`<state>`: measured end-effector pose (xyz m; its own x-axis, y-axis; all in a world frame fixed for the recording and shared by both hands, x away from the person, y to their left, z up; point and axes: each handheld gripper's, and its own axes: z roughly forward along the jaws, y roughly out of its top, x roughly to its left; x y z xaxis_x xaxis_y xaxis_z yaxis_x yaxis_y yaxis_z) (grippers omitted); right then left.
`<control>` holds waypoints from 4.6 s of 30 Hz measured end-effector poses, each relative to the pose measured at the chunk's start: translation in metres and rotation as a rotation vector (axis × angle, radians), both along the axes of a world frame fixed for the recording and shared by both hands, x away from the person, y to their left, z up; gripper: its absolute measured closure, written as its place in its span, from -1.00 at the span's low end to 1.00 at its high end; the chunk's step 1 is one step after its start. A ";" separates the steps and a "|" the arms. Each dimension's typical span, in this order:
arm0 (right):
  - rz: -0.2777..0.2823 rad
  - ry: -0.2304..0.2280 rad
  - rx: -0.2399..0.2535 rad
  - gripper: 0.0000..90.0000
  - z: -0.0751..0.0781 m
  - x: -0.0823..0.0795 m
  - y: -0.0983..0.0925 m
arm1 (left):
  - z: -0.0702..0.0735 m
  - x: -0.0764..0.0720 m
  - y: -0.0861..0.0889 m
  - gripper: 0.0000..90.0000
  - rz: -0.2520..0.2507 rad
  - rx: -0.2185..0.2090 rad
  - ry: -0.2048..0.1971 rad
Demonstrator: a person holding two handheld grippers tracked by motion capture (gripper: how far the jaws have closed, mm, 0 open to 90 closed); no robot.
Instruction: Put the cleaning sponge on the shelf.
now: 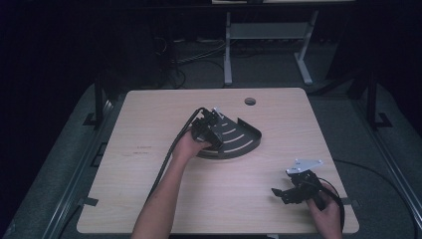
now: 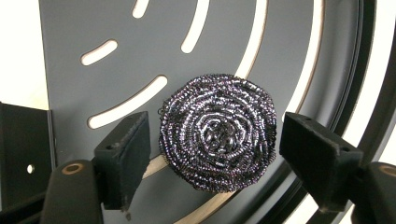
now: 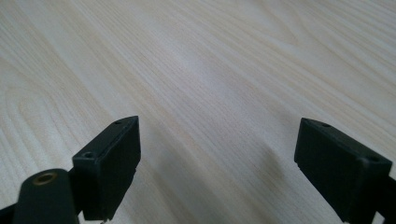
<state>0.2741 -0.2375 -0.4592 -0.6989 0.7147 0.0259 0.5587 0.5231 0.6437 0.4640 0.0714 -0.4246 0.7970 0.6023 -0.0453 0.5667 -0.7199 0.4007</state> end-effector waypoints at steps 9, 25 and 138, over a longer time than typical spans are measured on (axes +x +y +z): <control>-0.002 0.000 -0.002 -0.69 0.000 0.000 0.001 | 0.005 -0.004 0.003 -0.50 -0.004 -0.021 -0.010; 0.002 -0.001 -0.008 -0.69 0.000 -0.001 0.001 | 0.016 -0.012 0.008 -0.53 -0.012 -0.049 -0.026; -0.012 0.004 -0.035 -0.69 -0.005 -0.001 0.003 | 0.021 -0.169 0.100 -0.52 -0.062 -0.146 -0.155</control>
